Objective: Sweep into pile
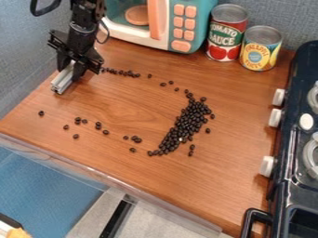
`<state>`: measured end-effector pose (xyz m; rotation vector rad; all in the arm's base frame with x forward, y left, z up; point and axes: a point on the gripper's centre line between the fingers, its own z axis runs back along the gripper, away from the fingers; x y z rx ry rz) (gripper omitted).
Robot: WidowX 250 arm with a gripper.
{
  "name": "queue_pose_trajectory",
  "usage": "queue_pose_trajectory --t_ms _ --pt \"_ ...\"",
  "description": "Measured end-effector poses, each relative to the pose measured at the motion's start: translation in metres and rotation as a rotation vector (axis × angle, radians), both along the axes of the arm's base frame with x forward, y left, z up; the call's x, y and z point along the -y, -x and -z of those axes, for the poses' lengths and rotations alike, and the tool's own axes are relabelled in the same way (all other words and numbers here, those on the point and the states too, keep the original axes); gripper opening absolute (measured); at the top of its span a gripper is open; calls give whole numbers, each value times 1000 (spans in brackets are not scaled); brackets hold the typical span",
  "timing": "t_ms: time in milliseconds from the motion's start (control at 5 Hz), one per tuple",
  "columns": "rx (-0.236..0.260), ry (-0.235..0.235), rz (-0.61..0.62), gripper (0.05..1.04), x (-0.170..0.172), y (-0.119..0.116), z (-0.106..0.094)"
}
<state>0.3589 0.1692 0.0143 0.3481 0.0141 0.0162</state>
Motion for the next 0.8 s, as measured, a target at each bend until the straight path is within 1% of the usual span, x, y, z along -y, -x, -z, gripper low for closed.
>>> queue_pose_trajectory --t_ms 200,400,600,800 --pt "4 2 36 380 12 -2 1" --pt "5 -3 77 380 27 -9 0" --pt "6 -19 126 380 40 -16 0" --pt "10 -21 169 381 55 -22 0"
